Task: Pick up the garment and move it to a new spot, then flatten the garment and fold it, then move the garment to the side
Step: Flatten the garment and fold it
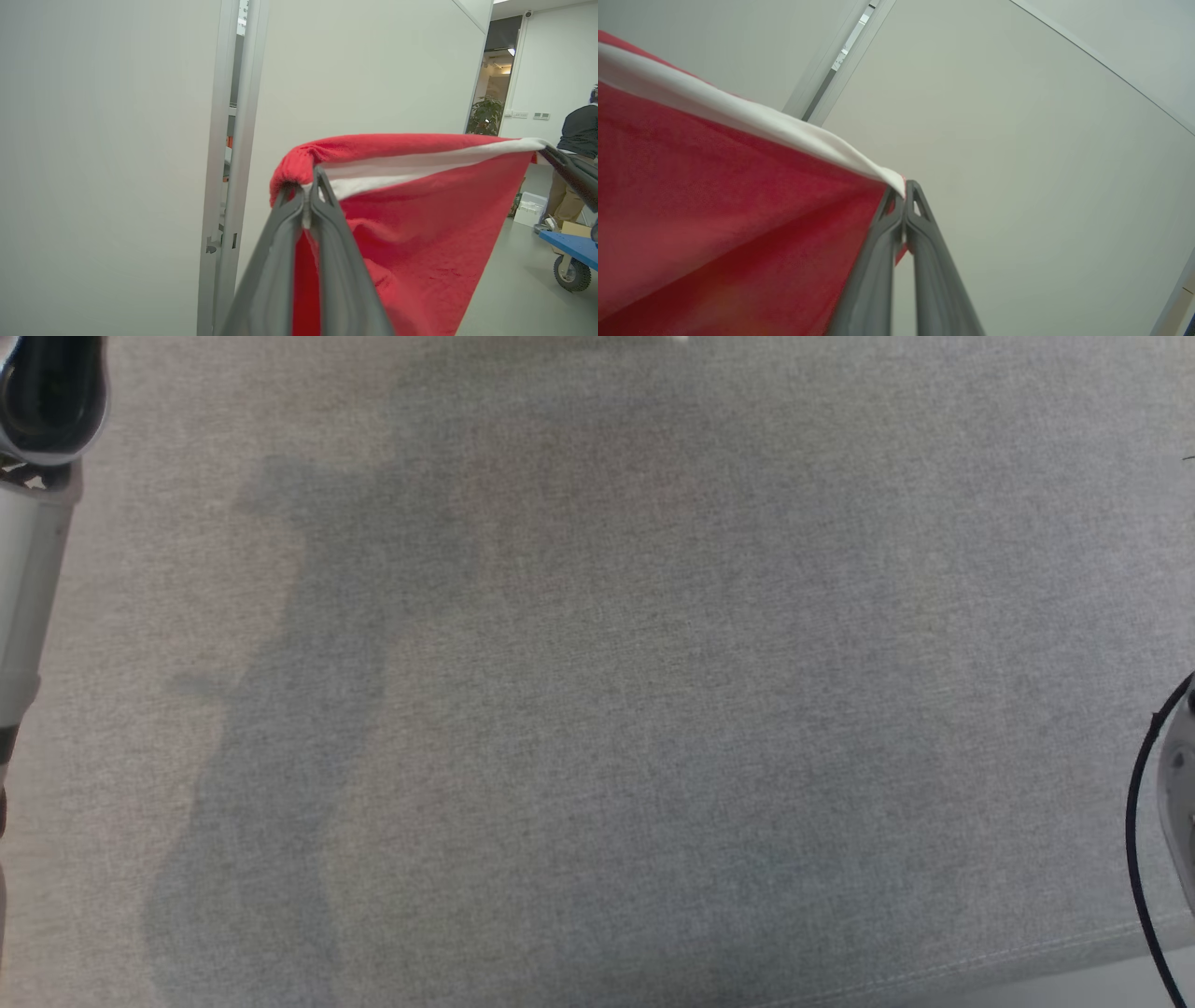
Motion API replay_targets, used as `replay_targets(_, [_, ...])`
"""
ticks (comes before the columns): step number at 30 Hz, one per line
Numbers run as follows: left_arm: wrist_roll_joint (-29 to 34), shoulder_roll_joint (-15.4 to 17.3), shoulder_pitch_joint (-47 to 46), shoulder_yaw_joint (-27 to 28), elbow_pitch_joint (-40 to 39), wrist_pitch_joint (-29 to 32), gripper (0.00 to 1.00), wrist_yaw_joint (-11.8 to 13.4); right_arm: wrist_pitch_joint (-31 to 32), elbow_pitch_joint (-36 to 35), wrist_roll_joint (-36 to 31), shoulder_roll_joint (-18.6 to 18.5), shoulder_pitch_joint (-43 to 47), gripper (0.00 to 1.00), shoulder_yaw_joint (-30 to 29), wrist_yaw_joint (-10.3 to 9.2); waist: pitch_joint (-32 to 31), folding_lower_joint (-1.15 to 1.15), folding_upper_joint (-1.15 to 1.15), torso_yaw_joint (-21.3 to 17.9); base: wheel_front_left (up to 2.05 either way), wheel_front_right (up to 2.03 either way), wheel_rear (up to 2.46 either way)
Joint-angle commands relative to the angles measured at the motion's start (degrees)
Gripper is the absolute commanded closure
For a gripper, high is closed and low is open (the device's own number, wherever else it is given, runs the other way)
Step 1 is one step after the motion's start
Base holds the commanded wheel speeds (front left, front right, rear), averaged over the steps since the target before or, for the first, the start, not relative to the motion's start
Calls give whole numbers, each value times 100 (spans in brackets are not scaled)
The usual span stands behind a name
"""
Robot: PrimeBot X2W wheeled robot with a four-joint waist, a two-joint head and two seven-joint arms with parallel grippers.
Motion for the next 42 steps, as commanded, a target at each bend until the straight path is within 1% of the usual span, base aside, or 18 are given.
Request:
replay_targets(1, [-108, 4, -54, -39, 99, -123, 100, -15, -41, 49, -42, 70, -10, 100, -73, -8, 368, 0, 0, -249, 0, 0, 0])
replay_targets(5, [-398, 95, 298, -319, 289, -355, 100, -15, -75, 128, -40, 239, 472, 100, -73, -8, 215, 0, 0, -292, 0, 0, 0])
replay_targets(8, [-640, 131, 967, -439, 413, -540, 100, -15, -80, -11, 105, 325, 1210, 100, -40, -8, 17, 0, 0, -284, 0, 0, 0])
replay_targets(11, [-849, 21, 1798, -422, 577, -607, 100, -15, -81, -137, 262, 416, 2128, 100, -96, -9, -185, 0, 0, -282, 0, 0, 0])
replay_targets(13, [-1041, -122, 2406, -294, 671, -629, 100, -15, -82, -211, 386, 468, 2777, 100, -100, -11, -319, 0, 0, -276, 0, 0, 0])
replay_targets(15, [-946, -254, 3001, -192, 750, -633, 100, -3, -82, -282, 502, 511, 3361, 100, -174, -12, -444, 0, 0, -251, 0, 0, 0])
replay_targets(17, [-957, -475, 3609, -81, 842, -635, 100, -1, -83, -303, 611, 581, 3959, 100, -260, -15, -595, 0, 0, -231, 0, 0, 0])
replay_targets(20, [-561, -675, 4287, -60, 956, -631, 100, -1, -82, -288, 735, 608, 4750, 100, -374, -16, -833, 0, 0, -176, 0, 0, 0])
replay_targets(24, [-232, -975, 5058, -173, 1108, -624, 100, -1, -83, -383, 834, 701, 5600, 100, -548, -16, -1169, 0, 0, -97, 0, 0, 0])
replay_targets(28, [-142, -1192, 5741, -50, 1180, -619, 100, -1, -84, -475, 920, 755, 6242, 100, -632, -16, -1517, 0, 0, -63, 0, 0, 0])
replay_targets(33, [-68, -1357, 6451, -21, 1246, -612, 100, 0, -84, -605, 1012, 796, 6923, 100, -624, -16, -1947, 0, 0, 5, 0, 0, 0])
replay_targets(36, [-15, -1421, 6699, 153, 1180, -614, 100, 1, -84, -713, 1091, 802, 7287, 100, -689, -17, -2141, 0, 0, 90, 0, 0, 0])
replay_targets(39, [122, -1445, 6896, 102, 1017, -614, 100, 3, -84, -883, 1168, 811, 7628, 100, -747, -17, -2244, 0, 0, 195, 0, 0, 0])
replay_targets(42, [225, -1374, 6937, -16, 807, -614, 100, 3, -83, -1054, 1200, 823, 7751, 100, -802, -16, -2204, 0, 0, 263, 0, 0, 0])
